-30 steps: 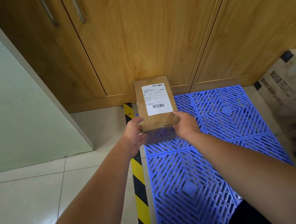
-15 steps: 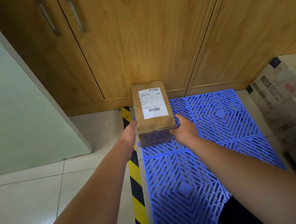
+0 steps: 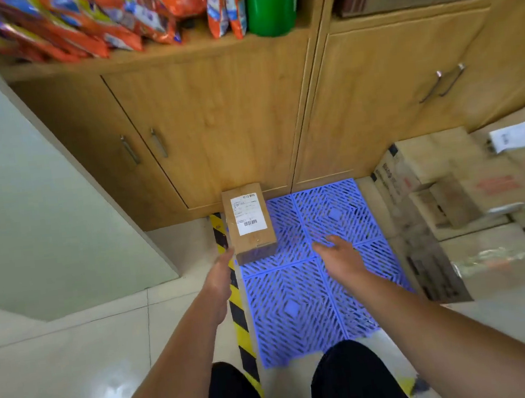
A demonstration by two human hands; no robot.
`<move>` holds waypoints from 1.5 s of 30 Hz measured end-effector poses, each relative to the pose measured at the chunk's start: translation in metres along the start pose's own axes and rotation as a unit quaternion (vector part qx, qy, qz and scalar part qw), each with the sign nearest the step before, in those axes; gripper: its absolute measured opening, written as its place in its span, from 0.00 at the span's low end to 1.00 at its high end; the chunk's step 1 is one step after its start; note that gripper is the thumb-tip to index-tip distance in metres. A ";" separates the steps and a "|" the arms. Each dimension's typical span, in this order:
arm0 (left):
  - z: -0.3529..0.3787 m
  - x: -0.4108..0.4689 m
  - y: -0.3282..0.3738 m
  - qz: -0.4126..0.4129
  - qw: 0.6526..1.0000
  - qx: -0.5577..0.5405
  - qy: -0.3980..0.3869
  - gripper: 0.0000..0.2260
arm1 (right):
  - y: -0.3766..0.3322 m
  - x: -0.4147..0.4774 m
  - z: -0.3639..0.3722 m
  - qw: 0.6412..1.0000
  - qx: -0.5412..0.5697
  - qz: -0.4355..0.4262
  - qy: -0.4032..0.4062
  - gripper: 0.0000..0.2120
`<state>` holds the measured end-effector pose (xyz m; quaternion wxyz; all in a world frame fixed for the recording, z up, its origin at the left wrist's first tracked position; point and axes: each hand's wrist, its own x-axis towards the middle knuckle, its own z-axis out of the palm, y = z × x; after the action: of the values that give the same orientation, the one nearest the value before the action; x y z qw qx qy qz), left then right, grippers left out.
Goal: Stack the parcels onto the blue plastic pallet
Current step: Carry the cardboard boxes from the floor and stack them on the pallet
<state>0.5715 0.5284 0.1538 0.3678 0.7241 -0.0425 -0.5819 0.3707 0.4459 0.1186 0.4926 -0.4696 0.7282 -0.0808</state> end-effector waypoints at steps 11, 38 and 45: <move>0.091 -0.283 0.092 -0.048 0.993 0.074 -0.084 0.22 | -0.026 -0.229 -0.238 0.989 0.132 0.066 0.032 0.28; 0.533 -0.355 0.048 -0.005 0.951 0.250 -0.180 0.26 | 0.186 -0.199 -0.632 0.918 0.303 0.120 0.227 0.24; 0.678 -0.335 0.073 -0.040 0.952 0.239 -0.185 0.29 | 0.204 -0.138 -0.762 0.916 0.276 0.149 0.251 0.26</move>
<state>-0.1014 0.3115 0.4330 0.1460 0.6713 -0.2192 -0.6928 -0.3468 0.3997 0.4716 0.4099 -0.1647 0.8383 -0.3195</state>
